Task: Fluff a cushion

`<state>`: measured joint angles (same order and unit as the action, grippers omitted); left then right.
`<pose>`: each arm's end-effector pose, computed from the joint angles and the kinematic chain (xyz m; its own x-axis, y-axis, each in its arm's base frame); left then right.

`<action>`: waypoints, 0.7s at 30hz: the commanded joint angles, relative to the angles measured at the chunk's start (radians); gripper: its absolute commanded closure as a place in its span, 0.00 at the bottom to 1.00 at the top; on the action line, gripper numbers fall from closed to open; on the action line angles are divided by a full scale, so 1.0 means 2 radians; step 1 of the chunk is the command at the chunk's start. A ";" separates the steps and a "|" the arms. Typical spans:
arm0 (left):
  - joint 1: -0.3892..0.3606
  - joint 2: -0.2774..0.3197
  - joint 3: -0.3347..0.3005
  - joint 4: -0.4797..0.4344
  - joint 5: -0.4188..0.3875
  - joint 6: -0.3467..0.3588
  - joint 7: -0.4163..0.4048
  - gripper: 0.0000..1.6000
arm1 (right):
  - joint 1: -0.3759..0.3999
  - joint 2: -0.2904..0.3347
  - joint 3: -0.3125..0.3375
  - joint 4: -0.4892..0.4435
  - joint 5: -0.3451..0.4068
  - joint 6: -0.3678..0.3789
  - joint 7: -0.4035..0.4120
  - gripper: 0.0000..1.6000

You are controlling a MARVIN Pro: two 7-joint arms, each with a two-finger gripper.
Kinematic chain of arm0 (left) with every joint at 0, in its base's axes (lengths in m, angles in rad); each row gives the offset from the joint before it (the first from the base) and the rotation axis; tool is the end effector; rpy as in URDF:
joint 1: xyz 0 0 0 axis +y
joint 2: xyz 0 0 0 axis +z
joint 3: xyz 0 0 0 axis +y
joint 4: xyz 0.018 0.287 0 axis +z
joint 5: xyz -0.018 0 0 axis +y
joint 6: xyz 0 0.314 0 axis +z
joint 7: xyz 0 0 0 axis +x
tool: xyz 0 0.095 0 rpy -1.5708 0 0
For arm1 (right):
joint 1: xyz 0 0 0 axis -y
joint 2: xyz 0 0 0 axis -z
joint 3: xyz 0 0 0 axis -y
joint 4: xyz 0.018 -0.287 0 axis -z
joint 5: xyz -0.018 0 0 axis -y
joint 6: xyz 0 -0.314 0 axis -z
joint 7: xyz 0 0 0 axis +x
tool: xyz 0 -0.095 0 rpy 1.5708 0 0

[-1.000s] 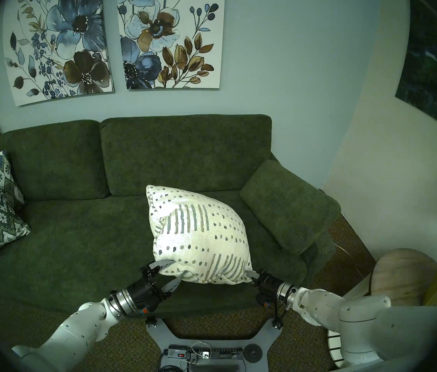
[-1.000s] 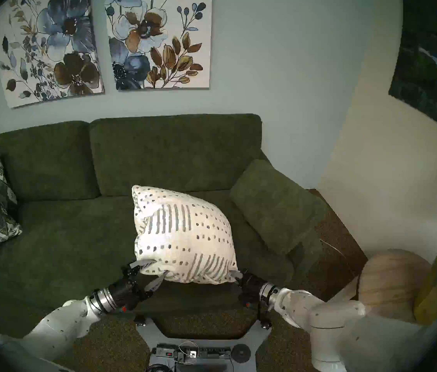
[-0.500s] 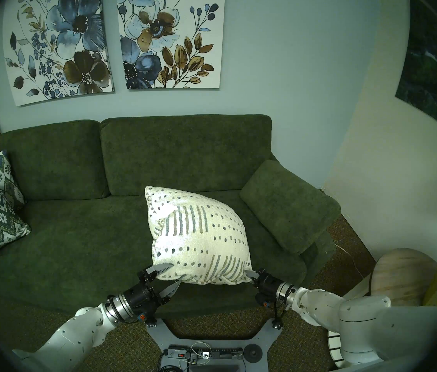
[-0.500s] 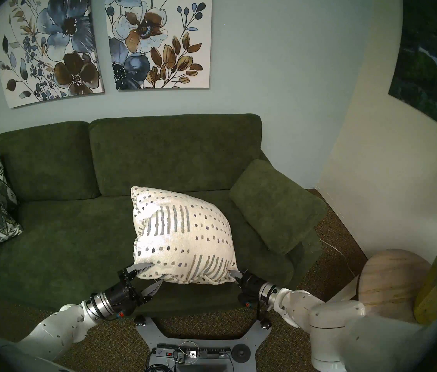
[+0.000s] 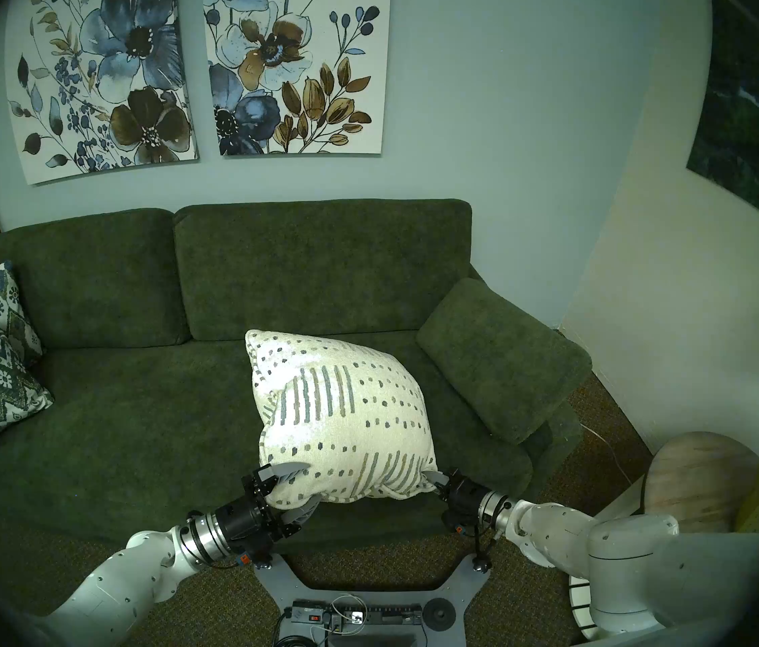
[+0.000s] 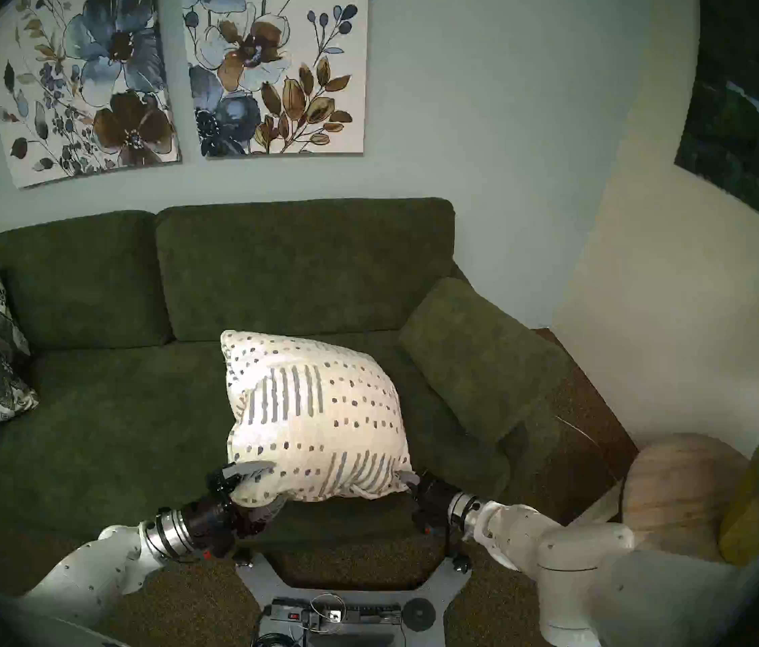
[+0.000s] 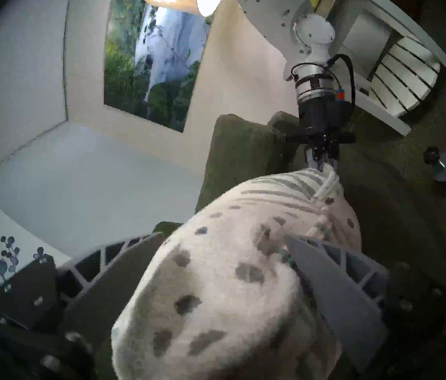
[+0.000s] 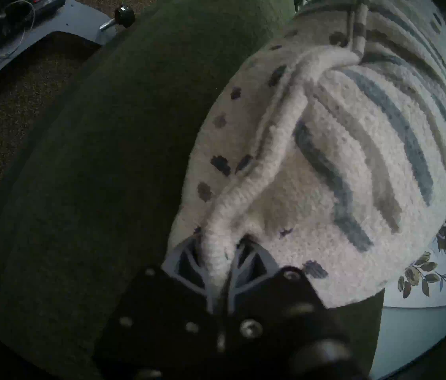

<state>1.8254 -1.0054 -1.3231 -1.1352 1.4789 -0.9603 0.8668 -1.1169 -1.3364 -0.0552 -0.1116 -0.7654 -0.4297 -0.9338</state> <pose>0.2283 0.0941 -0.4641 -0.7787 -0.5289 0.3374 -0.2689 -0.2044 -0.9412 0.3155 -0.0405 -0.5724 -0.7449 0.6669 0.0165 0.2836 0.2942 0.9127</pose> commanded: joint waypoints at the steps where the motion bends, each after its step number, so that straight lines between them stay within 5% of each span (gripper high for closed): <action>1: 0.008 0.022 -0.021 -0.041 -0.011 0.000 0.028 0.00 | 0.007 -0.004 0.002 -0.001 0.002 -0.001 0.003 1.00; 21: 0.017 0.041 -0.055 -0.166 -0.023 0.000 0.031 0.00 | 0.004 -0.002 0.011 -0.003 0.010 -0.003 0.007 1.00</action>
<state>1.8619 -0.9395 -1.3912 -1.3693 1.4684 -0.9615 0.8615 -1.1168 -1.3386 -0.0375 -0.1188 -0.7500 -0.4325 -0.9279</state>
